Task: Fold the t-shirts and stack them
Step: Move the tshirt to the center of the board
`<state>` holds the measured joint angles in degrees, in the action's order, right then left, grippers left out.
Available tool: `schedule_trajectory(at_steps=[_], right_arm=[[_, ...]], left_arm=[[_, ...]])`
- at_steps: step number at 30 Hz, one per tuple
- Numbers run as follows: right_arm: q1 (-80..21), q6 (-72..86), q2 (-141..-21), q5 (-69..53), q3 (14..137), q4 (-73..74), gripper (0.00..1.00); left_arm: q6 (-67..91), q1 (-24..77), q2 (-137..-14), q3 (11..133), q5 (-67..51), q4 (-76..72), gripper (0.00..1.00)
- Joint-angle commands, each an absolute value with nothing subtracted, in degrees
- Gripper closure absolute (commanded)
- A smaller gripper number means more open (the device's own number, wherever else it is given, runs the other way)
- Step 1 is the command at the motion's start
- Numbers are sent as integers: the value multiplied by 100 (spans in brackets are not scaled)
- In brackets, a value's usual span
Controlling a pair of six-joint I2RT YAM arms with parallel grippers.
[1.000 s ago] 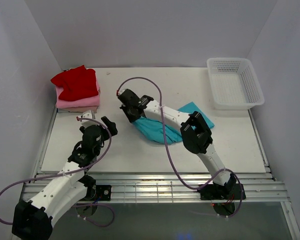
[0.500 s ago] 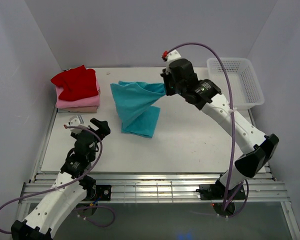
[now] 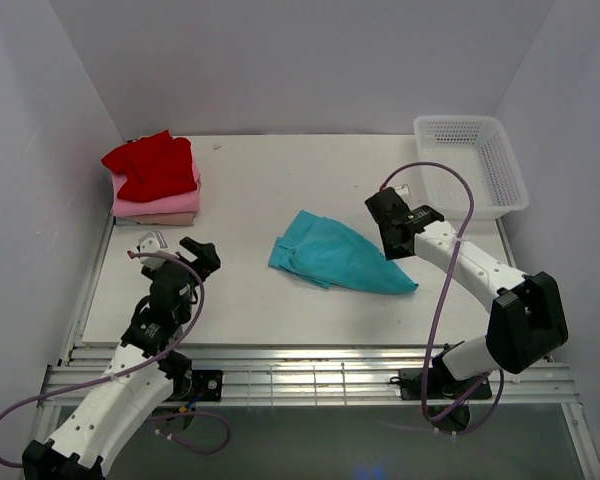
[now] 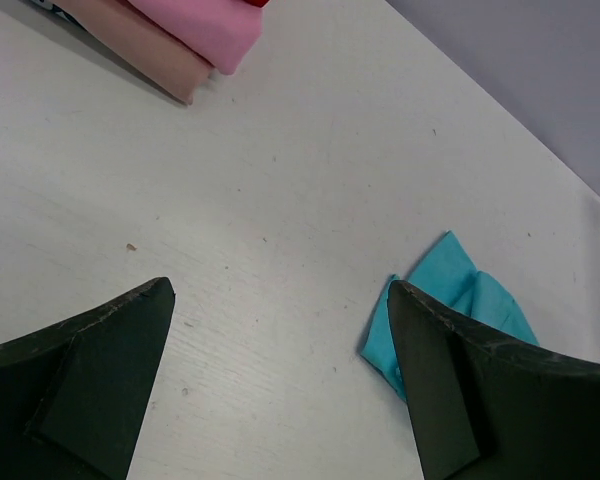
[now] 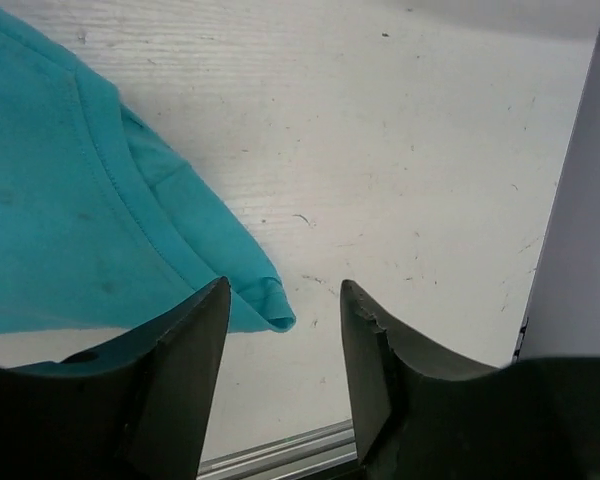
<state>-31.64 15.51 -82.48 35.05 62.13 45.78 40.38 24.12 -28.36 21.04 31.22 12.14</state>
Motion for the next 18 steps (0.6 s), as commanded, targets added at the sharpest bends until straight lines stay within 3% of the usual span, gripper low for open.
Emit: schedule_trajectory(at_steps=[1,8,18], right_arm=[[-3190,1364,-8217,3324,6521,3861,45],[-3182,371,-9128,1338,7048,1619,43],[-3120,61,-11881,221,9464,1406,45]], left_arm=[[4060,2382,-2979,2136,2962,1134,2],[4096,2373,-3120,1995,2769,941,2],[3964,2382,-3445,1784,2496,571,2]])
